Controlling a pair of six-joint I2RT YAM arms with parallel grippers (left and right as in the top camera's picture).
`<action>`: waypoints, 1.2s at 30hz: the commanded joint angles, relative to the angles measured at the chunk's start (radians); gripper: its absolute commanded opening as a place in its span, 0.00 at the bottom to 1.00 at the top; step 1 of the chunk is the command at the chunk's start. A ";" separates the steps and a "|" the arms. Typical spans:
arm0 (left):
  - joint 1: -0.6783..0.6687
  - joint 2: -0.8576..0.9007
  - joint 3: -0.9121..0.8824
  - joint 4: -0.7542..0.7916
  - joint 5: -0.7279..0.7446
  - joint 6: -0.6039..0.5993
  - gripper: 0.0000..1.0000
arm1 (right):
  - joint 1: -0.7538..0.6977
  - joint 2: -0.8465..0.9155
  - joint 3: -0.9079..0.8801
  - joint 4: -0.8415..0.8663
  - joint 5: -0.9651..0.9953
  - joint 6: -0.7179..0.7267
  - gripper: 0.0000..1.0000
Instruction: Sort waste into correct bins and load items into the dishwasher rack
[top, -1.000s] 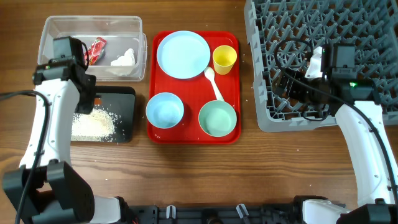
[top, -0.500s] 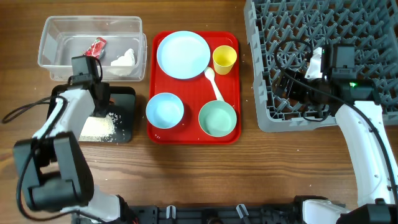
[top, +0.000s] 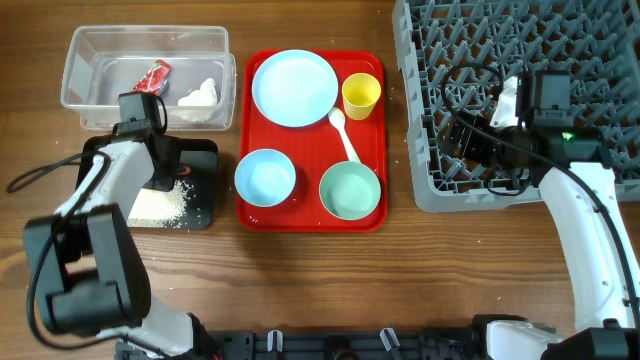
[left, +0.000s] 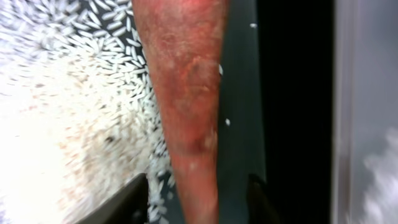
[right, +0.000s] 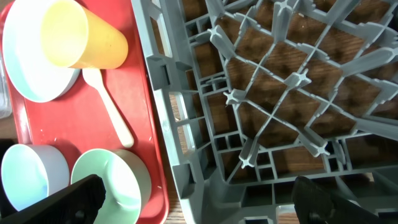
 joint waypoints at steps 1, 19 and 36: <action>-0.003 -0.160 0.090 -0.071 -0.003 0.227 0.62 | 0.000 -0.012 0.002 0.000 0.012 -0.018 1.00; -0.535 -0.166 0.641 -0.406 0.196 0.842 0.98 | 0.000 -0.012 0.002 -0.020 -0.025 -0.047 1.00; -0.618 0.024 0.561 -0.670 0.304 1.106 1.00 | 0.097 -0.012 0.002 -0.050 -0.108 -0.099 1.00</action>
